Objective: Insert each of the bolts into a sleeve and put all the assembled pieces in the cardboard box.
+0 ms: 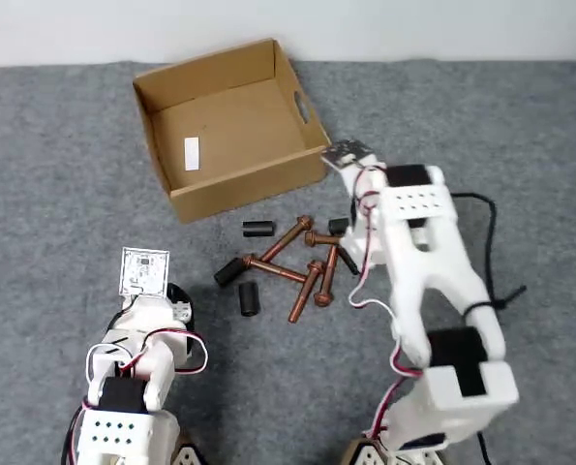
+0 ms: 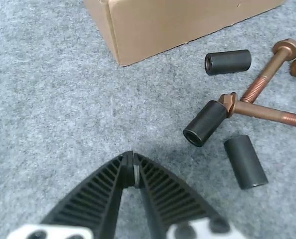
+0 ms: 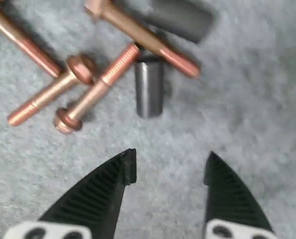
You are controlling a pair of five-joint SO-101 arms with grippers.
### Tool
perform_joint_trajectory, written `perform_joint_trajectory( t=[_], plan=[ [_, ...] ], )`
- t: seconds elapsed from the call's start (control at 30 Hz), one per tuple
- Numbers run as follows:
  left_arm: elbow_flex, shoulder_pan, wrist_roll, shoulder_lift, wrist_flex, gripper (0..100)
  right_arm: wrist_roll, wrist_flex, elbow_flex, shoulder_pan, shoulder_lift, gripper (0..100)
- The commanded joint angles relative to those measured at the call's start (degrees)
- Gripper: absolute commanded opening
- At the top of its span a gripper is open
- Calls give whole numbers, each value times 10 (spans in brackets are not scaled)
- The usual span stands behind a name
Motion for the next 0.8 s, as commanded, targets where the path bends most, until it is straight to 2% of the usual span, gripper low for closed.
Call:
perform_joint_trajectory(
  t=[0.0, 0.2, 0.7, 0.77],
  plan=[
    [-6, 1, 0, -4, 0, 6, 6, 3, -43, -32, 17, 223],
    [-6, 1, 0, -4, 0, 6, 6, -15, -68, -58, 64, 190],
    [-6, 1, 0, -4, 0, 6, 7, -131, -68, -34, 177, 184],
    [-6, 1, 0, -4, 0, 6, 7, -138, -68, -35, 183, 141]
  ],
)
